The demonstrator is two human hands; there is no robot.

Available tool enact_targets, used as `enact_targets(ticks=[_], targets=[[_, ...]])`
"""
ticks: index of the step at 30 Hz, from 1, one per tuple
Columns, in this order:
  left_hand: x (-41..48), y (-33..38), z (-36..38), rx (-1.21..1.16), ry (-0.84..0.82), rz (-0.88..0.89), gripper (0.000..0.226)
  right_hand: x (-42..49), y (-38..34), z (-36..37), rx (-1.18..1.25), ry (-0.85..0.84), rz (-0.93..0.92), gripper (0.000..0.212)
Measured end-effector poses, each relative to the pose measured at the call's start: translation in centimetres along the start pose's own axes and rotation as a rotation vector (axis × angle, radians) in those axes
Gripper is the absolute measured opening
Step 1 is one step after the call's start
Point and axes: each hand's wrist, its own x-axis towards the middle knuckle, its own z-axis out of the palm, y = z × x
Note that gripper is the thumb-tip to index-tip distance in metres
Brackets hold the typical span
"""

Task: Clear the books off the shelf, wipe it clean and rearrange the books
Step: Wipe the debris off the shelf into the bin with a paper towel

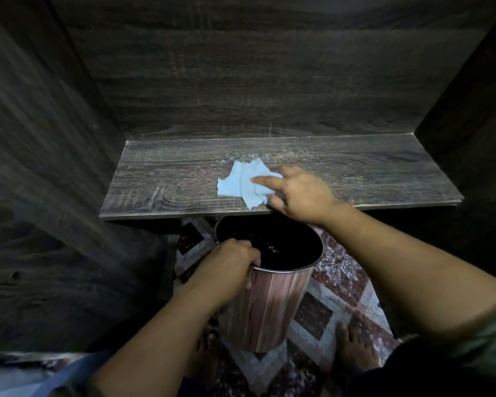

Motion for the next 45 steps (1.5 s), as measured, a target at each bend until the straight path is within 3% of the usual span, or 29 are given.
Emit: enact_targets(ticks=[2, 4, 7, 10, 14, 21, 25, 28, 30, 36, 39, 42, 43, 45], targets=[[0.1, 0.1, 0.0, 0.0, 0.01, 0.016, 0.043, -1.6, 0.5, -1.3, 0.087, -0.046, -0.021, 0.047], [0.1, 0.3, 0.0, -0.001, 0.023, 0.025, 0.042, -2.3, 2.5, -2.7, 0.178, 0.045, 0.047, 0.049], [0.2, 0.5, 0.2, -0.003, 0.025, 0.031, 0.04, -2.0, 6.8, -3.9, 0.126, 0.198, 0.371, 0.05], [0.5, 0.8, 0.2, -0.027, 0.03, 0.039, 0.036, -1.5, 8.6, -2.5, -0.051, -0.001, 0.566, 0.056], [1.1, 1.2, 0.1, -0.045, 0.044, 0.049, 0.035, -1.3, 6.9, -0.1, 0.018, 0.04, 0.422, 0.056], [2.8, 2.5, 0.1, -0.043, 0.051, 0.073, 0.036, -4.9, 4.0, -1.8, -0.1, 0.033, 0.194, 0.049], [3.6, 3.7, 0.4, -0.026, 0.078, 0.118, 0.034, -5.8, 9.6, -4.0, 0.069, 0.276, 0.489, 0.05], [3.9, 4.4, 0.6, -0.032, 0.096, 0.15, 0.033, -6.7, 15.3, -3.6, 0.081, 0.177, 0.775, 0.06], [4.2, 4.6, 0.7, -0.048, 0.121, 0.167, 0.032, -7.3, 16.4, -2.3, 0.036, 0.093, 0.757, 0.064], [5.2, 5.0, 1.1, -0.086, 0.16, 0.194, 0.031, -5.3, 11.2, -0.8, -0.047, 0.162, 0.467, 0.054], [5.6, 5.6, 1.2, -0.084, 0.174, 0.191, 0.031, -5.5, 10.6, -1.3, 0.048, 0.216, 0.35, 0.051], [5.8, 5.7, 1.2, -0.089, 0.186, 0.195, 0.031, -5.4, 14.2, -3.3, 0.042, 0.454, 0.571, 0.058], [5.8, 5.7, 1.3, -0.095, 0.194, 0.199, 0.032, -5.4, 16.1, -4.0, 0.011, 0.467, 0.689, 0.057], [5.8, 5.5, 1.4, -0.107, 0.207, 0.206, 0.032, -5.8, 19.4, -4.7, -0.005, 0.303, 0.835, 0.06]])
